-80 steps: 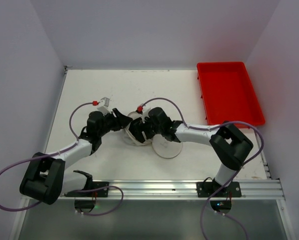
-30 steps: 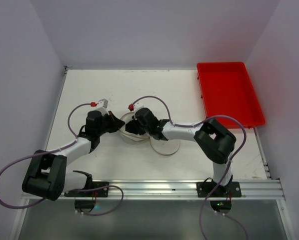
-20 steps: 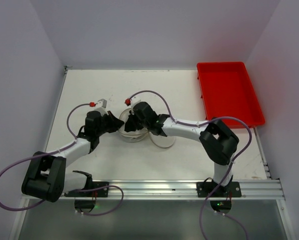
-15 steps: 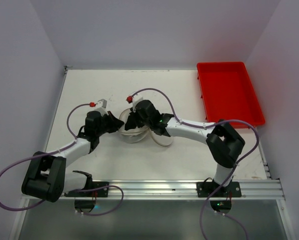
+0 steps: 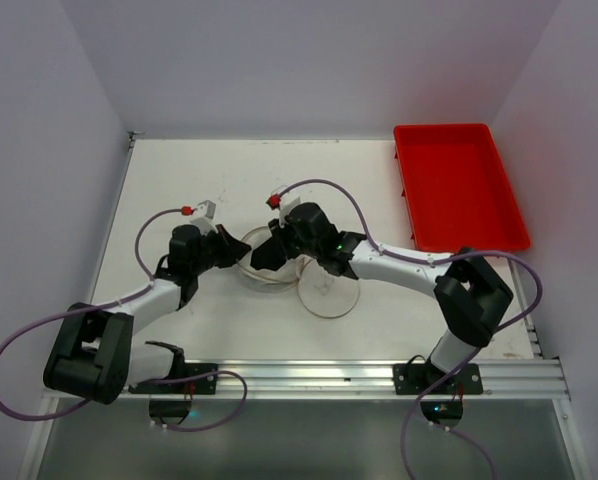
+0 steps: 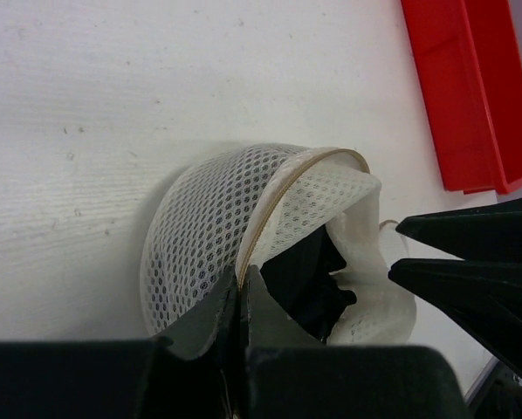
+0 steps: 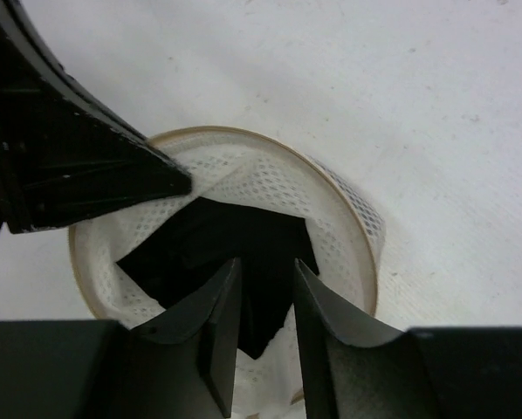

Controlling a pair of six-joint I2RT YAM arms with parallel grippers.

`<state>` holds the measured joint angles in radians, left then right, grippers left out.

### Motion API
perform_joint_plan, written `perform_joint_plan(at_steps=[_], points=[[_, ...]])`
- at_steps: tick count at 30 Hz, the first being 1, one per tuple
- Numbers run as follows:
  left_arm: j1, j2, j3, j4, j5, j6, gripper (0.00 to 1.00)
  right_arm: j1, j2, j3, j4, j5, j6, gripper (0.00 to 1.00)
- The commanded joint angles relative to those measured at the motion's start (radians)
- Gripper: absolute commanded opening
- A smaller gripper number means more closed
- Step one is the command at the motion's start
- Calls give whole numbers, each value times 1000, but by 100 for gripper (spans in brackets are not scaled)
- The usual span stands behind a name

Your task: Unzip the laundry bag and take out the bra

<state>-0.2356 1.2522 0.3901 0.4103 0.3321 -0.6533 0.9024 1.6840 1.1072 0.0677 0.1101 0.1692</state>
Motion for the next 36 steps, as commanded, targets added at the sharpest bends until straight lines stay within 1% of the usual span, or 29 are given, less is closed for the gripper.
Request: perform_joint_plan(at_steps=[1, 2, 4, 6, 7, 8, 13, 16, 17, 19, 20, 23, 24, 27, 29, 31, 33, 34, 36], points=[[10, -4, -22, 131, 84, -12, 3, 3, 3, 69, -51, -104, 7, 33], [10, 3, -22, 137, 90, -14, 3, 1, 14, 104, -68, -104, 7, 34], [10, 21, -20, 145, 102, -19, 3, 1, 40, 120, -97, -150, 15, 34], [10, 30, -17, 145, 107, -20, 3, 3, 51, 97, -77, -161, 27, 34], [10, 33, -14, 140, 107, -19, 3, 3, 54, 82, -74, -155, 38, 37], [10, 35, -13, 139, 108, -19, 3, 3, 59, 63, -36, -124, 38, 38], [10, 33, -11, 121, 93, -22, 3, 3, 129, 66, -17, -58, 12, 43], [15, 35, -11, 102, 81, -22, 2, 3, 172, 82, -9, -15, 10, 50], [18, 36, -8, 98, 76, -20, 2, 3, 180, 82, -5, -1, 12, 54], [21, 41, -5, 88, 71, -20, 2, 3, 198, 77, 20, 11, 18, 57], [24, 42, -5, 85, 71, -20, 2, 3, 204, 77, 24, 23, 16, 61], [27, 50, -2, 81, 73, -20, 2, 3, 232, 77, 26, 62, 13, 67], [27, 52, -2, 79, 73, -20, 2, 3, 238, 79, 21, 72, 12, 71], [28, 53, -2, 81, 76, -23, 2, 4, 256, 86, 12, 86, 12, 75], [28, 53, -2, 81, 74, -23, 2, 3, 266, 103, -3, 57, 7, 75], [30, 55, -2, 78, 73, -23, 2, 3, 286, 129, -25, -24, 3, 74], [32, 56, 0, 71, 70, -20, 3, 1, 318, 163, -61, -42, 0, 72], [33, 58, 1, 68, 68, -19, 3, 1, 325, 186, -89, -50, 0, 67], [36, 59, 1, 64, 67, -17, 2, 1, 326, 183, -82, -44, 7, 54]])
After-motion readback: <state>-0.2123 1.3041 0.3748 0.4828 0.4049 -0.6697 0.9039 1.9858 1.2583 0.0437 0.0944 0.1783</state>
